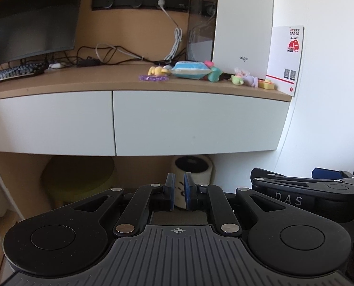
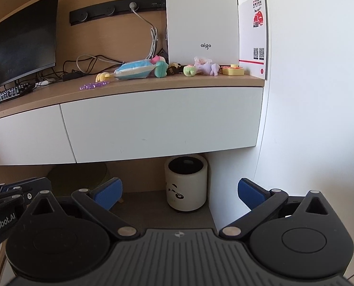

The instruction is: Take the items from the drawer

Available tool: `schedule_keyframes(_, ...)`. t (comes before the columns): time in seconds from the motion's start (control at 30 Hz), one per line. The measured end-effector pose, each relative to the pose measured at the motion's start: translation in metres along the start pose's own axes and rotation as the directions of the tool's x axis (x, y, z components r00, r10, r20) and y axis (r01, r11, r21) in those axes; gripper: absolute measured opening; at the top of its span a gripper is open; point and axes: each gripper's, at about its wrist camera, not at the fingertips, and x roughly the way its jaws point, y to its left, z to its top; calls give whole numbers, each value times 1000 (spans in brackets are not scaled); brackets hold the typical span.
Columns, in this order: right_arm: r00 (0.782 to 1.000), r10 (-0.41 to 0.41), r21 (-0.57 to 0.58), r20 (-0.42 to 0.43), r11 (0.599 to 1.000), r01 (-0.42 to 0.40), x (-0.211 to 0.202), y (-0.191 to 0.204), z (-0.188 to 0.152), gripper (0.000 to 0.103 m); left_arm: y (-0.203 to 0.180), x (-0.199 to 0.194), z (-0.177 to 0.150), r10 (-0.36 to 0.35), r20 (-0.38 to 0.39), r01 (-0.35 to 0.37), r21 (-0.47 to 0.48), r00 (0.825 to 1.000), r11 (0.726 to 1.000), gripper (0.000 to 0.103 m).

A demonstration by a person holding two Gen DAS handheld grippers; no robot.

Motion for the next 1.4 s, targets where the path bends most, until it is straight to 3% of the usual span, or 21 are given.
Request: schedule_keyframes(1.4,1000,6,-23,-9,1000,-6,4,11,4,103,9,3,5,9,-6,-9,-35,1000,999,11)
